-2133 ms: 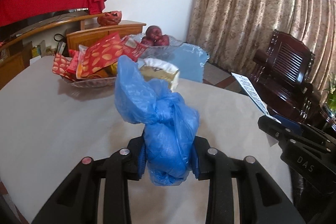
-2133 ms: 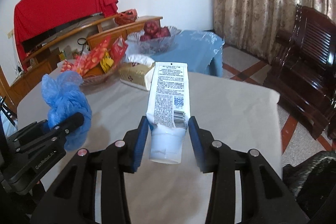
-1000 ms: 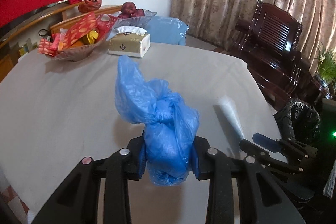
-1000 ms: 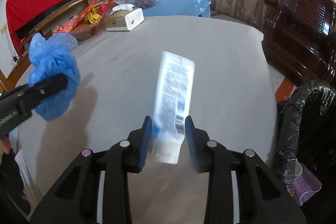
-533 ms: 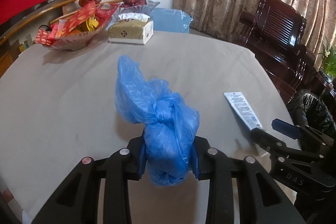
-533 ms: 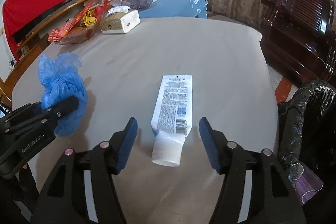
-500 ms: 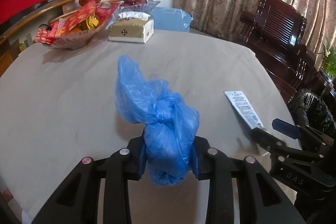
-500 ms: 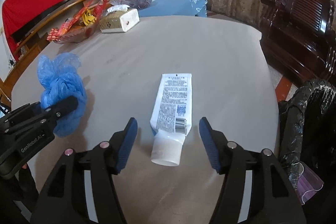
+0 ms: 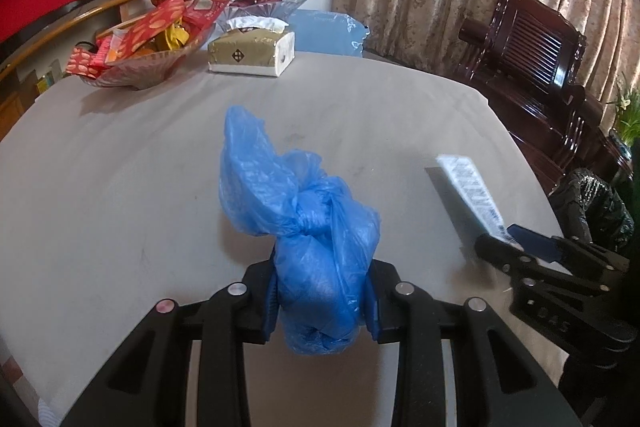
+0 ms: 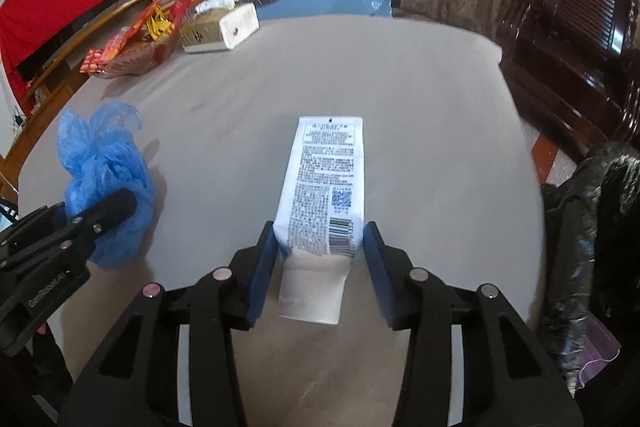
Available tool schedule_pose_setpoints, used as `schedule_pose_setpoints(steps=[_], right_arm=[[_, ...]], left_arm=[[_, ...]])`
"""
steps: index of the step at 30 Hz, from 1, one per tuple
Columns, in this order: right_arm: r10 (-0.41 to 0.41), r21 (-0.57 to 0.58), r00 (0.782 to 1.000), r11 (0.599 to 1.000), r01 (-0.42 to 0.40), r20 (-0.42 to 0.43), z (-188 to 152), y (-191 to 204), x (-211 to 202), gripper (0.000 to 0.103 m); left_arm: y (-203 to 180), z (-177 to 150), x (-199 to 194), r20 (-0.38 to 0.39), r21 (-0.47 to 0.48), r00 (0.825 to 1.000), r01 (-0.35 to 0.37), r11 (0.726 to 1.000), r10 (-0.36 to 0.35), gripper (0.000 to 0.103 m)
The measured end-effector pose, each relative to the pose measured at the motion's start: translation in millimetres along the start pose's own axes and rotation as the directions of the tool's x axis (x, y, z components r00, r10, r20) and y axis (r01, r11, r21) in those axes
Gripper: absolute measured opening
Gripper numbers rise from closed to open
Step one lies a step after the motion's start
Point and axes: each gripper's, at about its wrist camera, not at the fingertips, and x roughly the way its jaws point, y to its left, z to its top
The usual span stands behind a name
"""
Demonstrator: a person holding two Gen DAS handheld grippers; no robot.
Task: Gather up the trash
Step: 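Lift the blue bag and white tube and carry them toward the bin, then open both tools over the bin to drop bag and tube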
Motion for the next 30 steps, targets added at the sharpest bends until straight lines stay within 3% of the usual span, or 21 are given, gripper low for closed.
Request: schedule_pose_setpoints(steps=[16, 22, 30], right_arm=[[0.013, -0.010, 0.989, 1.000, -0.012, 0.145, 20, -24, -103, 0.042], [-0.027, 0.020, 0.974, 1.000, 0.023, 0.225, 17, -53, -157, 0.042], [-0.113, 0.072, 0.949, 0.993, 0.096, 0.295, 4, -97, -218, 0.042]], left_arm=[[-46, 28, -46, 0.121, 0.072, 0.991, 0.044, 0.996, -0.052, 0.033], [-81, 43, -78, 0.183, 0.116, 0.977, 0.092, 0.989, -0.112, 0.033], [-148, 52, -112, 0.226, 0.211, 0.942, 0.202, 0.956, -0.249, 0.033]])
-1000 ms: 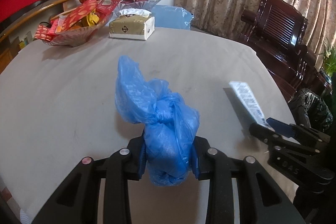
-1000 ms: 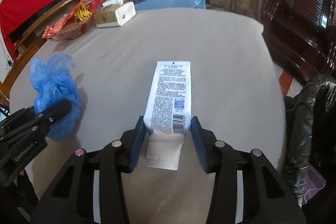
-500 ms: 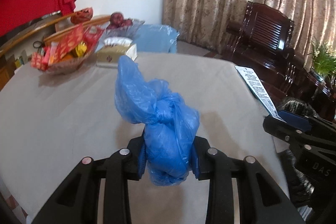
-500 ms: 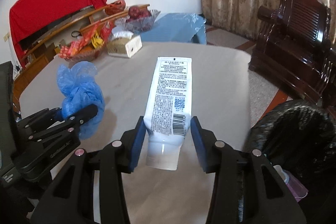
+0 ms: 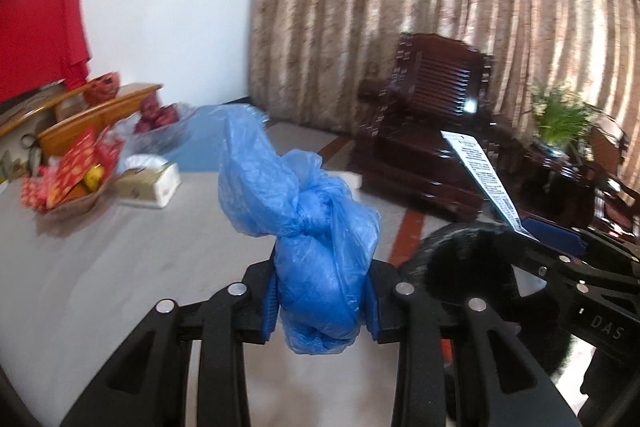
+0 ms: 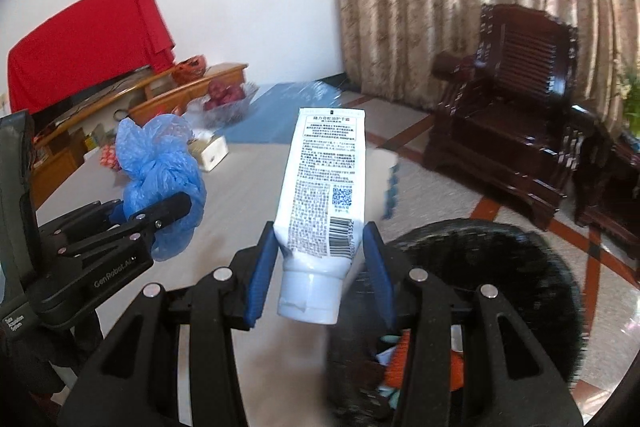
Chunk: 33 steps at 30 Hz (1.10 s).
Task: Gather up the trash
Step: 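Open both tools over the bin to drop bag and tube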
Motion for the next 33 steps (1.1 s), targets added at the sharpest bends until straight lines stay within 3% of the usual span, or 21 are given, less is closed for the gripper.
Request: schedule_pose_setpoints(steps=[11, 18, 21, 22, 24, 27, 28, 29, 30, 31, 33], right_arm=[[-0.151, 0.063, 0.988, 0.987, 0.148, 0.038, -15, -71, -54, 0.042], [-0.229, 0.111, 0.973, 0.968, 0.227, 0.006, -36, -110, -58, 0.041], [-0.246, 0.121, 0.969, 0.961, 0.247, -0.017, -44, -123, -52, 0.031], [-0.244, 0.126, 0.969, 0.961, 0.246, -0.029, -46, -128, -49, 0.019], [-0.249, 0.135, 0.967, 0.958, 0.254, -0.050, -51, -137, -40, 0.019], [-0.259, 0.157, 0.962, 0.950, 0.270, -0.091, -62, -149, -24, 0.025], [-0.261, 0.172, 0.960, 0.946, 0.275, -0.098, -65, -152, -21, 0.037], [-0.270, 0.191, 0.957, 0.939, 0.286, -0.105, -69, -155, -19, 0.048], [-0.275, 0.197, 0.956, 0.936, 0.291, -0.107, -71, -157, -18, 0.049], [-0.283, 0.202, 0.953, 0.932, 0.301, -0.112, -75, -158, -18, 0.050], [-0.294, 0.207, 0.949, 0.927, 0.312, -0.113, -80, -158, -19, 0.061]], left_arm=[[-90, 12, 8, 0.008, 0.108, 0.984, 0.179, 0.978, -0.181, 0.033], [-134, 6, 34, -0.036, 0.154, 0.966, 0.257, 0.954, -0.255, 0.033], [-150, 3, 48, -0.049, 0.176, 0.961, 0.275, 0.945, -0.271, 0.033], [-155, 2, 53, -0.056, 0.183, 0.960, 0.280, 0.942, -0.274, 0.033], [-162, 0, 64, -0.076, 0.182, 0.954, 0.299, 0.937, -0.290, 0.033], [-171, -5, 84, -0.143, 0.173, 0.936, 0.343, 0.923, -0.321, 0.035], [-172, -7, 89, -0.155, 0.156, 0.932, 0.352, 0.923, -0.329, 0.043], [-172, -9, 94, -0.172, 0.133, 0.924, 0.365, 0.921, -0.341, 0.060], [-170, -10, 94, -0.176, 0.127, 0.924, 0.364, 0.923, -0.340, 0.066], [-168, -11, 95, -0.174, 0.124, 0.926, 0.358, 0.926, -0.335, 0.072], [-164, -13, 93, -0.169, 0.125, 0.927, 0.358, 0.925, -0.336, 0.073]])
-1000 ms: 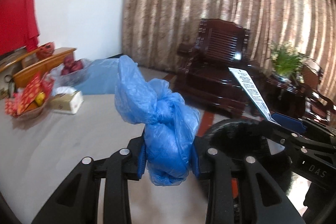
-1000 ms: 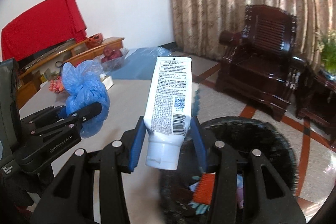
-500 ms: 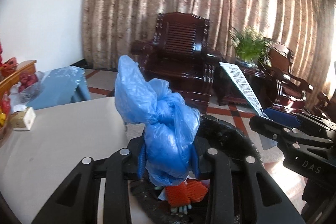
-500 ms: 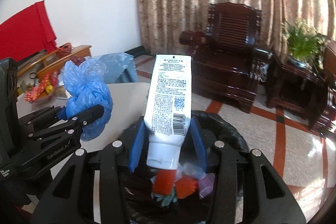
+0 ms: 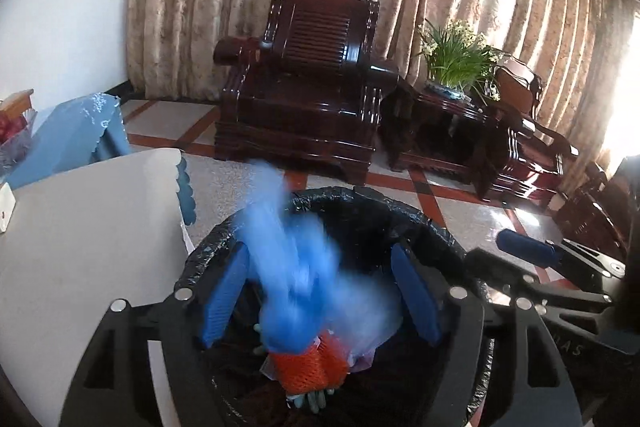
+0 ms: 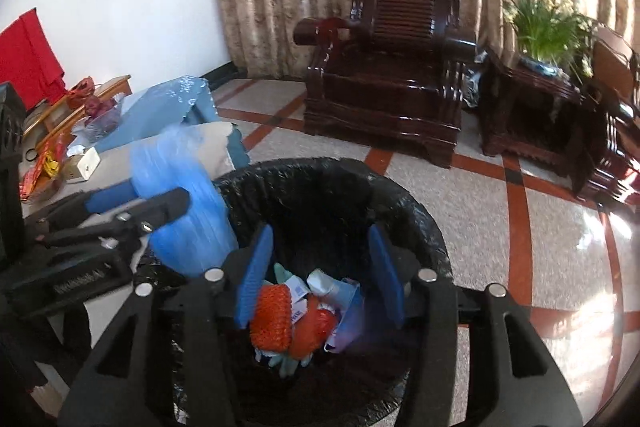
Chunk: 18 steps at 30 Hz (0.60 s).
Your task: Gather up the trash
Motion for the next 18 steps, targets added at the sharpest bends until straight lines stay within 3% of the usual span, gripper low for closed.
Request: schedule_pose_setpoints(steps=[2, 4, 9, 18], right_arm=[[-0.014, 0.000, 1.000, 1.000, 0.014, 0.012, -4, -1, -3, 0.081], [-0.024, 0.004, 0.999, 1.000, 0.024, 0.028, -6, -1, -8, 0.090], [0.007, 0.028, 0.999, 1.000, -0.008, 0.046, -6, -1, -21, 0.096], [0.149, 0.015, 0.986, 0.989, -0.150, 0.072, 17, 28, -56, 0.098]], left_arm=[[2, -1, -3, 0.002, 0.000, 1.000, -0.003, 1.000, 0.003, 0.078], [3, 0, -9, 0.019, 0.002, 1.000, -0.013, 1.000, 0.013, 0.079], [10, 6, -35, 0.069, 0.005, 0.997, -0.039, 0.999, 0.039, 0.083], [33, 10, -100, 0.104, -0.048, 0.983, -0.146, 0.988, 0.150, 0.095]])
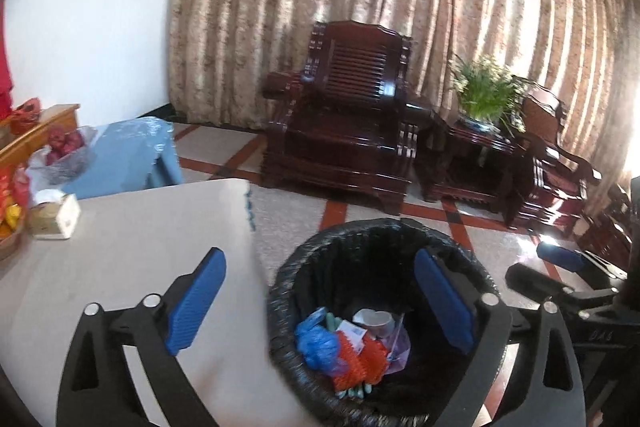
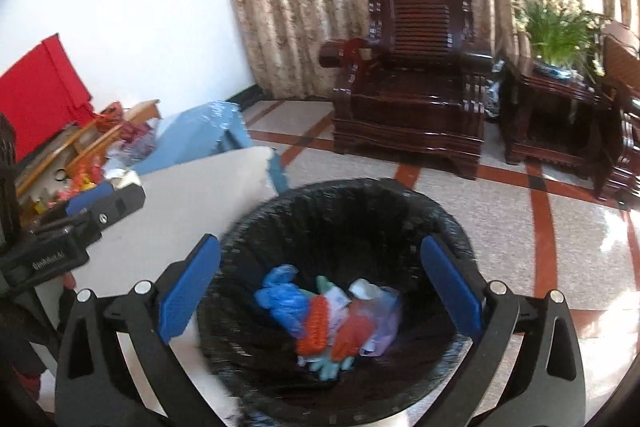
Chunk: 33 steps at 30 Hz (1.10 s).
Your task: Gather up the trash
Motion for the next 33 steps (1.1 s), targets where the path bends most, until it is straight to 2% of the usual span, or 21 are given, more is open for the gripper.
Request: schedule_pose_setpoints(steps=[3, 11, 19, 33], right_arm=[[0.039, -0.026, 0.999, 0.999, -0.039, 0.004, 8, 20, -12, 0.098], [0.074, -0.114, 0.997, 0.991, -0.071, 0.022, 19, 67, -44, 0.098], [0.075, -0.146, 0.997, 0.987, -0.069, 0.037, 19, 94, -66, 0.098], [0.062, -0.179, 0.997, 0.982, -0.053, 0.046, 14, 109, -77, 0.098]], left_arm=[[11, -1, -21, -0.001, -0.015, 0.999, -0.046, 0.999, 0.046, 0.096], [34, -9, -79, 0.006, -0.042, 0.987, -0.161, 0.986, 0.161, 0.097], [39, -12, -124, 0.046, -0.061, 0.978, -0.199, 0.978, 0.202, 0.097], [35, -18, -151, 0.069, -0.065, 0.972, -0.219, 0.974, 0.223, 0.097]])
